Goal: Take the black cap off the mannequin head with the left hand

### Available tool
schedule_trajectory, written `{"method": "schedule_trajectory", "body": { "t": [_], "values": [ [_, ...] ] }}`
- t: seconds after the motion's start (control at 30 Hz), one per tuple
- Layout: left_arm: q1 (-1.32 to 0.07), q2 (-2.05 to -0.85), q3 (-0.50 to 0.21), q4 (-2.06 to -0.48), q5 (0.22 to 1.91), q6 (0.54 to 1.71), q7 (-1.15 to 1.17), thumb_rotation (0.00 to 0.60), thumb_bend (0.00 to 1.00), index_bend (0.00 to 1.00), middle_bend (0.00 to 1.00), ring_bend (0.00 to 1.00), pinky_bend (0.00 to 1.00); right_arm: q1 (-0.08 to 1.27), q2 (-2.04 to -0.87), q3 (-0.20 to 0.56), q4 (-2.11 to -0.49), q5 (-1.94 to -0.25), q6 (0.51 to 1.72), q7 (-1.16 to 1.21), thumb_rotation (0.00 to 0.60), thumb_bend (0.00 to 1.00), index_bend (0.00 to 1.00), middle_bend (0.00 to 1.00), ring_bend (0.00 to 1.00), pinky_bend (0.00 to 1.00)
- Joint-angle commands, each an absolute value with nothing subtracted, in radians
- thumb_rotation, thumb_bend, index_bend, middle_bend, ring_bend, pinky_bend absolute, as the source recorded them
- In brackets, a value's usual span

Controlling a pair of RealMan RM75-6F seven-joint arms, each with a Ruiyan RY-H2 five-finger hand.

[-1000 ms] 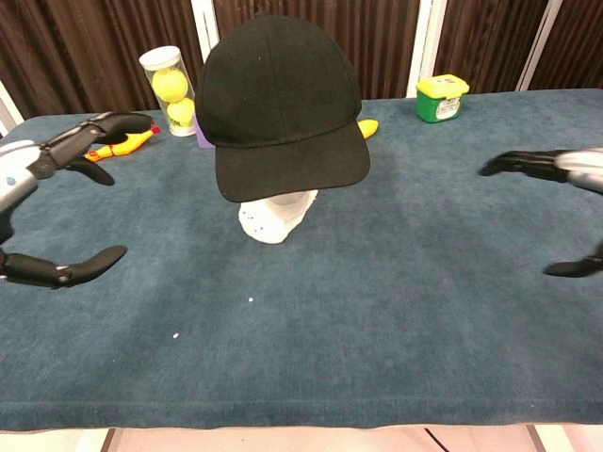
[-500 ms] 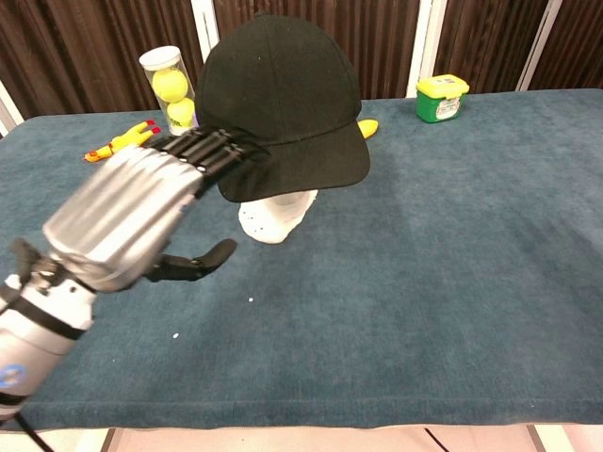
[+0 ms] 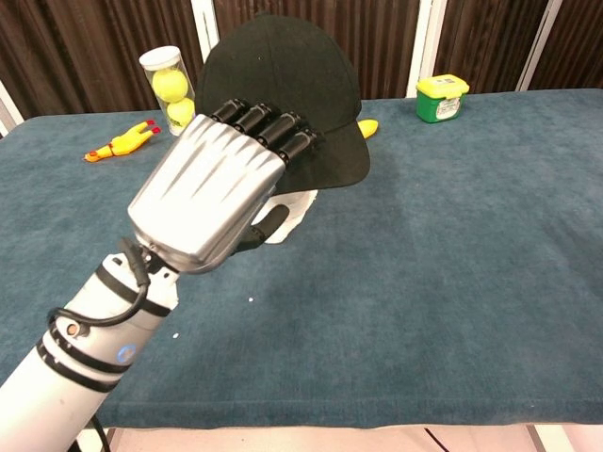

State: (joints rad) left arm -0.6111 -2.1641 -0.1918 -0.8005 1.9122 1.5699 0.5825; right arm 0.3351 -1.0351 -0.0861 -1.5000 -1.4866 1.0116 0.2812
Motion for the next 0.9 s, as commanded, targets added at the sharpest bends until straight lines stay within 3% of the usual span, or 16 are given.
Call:
{"method": "schedule_trajectory", "body": {
  "t": [0.03, 0.2, 0.43, 0.7, 0.9],
  "values": [
    [-0.633, -2.18, -0.204, -0.769, 1.885, 1.57, 0.581, 0.6, 0.33, 0.38, 0.35, 0.35, 0.4, 0.336, -1.034, -0.086, -1.488, -1.488, 1.004, 0.301, 0.6, 0.12, 0.0, 0.0, 0.0, 0.0],
    [-0.66, -2.198, -0.201, -0.709, 1.879, 1.6, 0.575, 0.6, 0.36, 0.44, 0.48, 0.48, 0.47, 0.338, -1.037, -0.086, -1.472, -1.489, 0.992, 0.324, 0.6, 0.12, 0.0, 0.0, 0.0, 0.0],
    [-0.737, -2.222, -0.179, -0.575, 1.915, 1.707, 0.477, 0.6, 0.4, 0.61, 0.67, 0.62, 0.57, 0.336, -1.045, -0.086, -1.453, -1.497, 0.987, 0.356, 0.6, 0.13, 0.0, 0.0, 0.0, 0.0],
    [-0.794, -2.264, -0.166, -0.427, 1.895, 1.786, 0.361, 0.6, 0.44, 0.71, 0.77, 0.68, 0.61, 0.335, -1.047, -0.09, -1.431, -1.511, 0.985, 0.4, 0.6, 0.12, 0.0, 0.0, 0.0, 0.0],
    [-0.832, -2.269, -0.153, -0.365, 1.879, 1.844, 0.337, 0.6, 0.47, 0.74, 0.82, 0.72, 0.65, 0.333, -1.049, -0.092, -1.421, -1.517, 0.985, 0.414, 0.6, 0.12, 0.0, 0.0, 0.0, 0.0]
  ]
}}
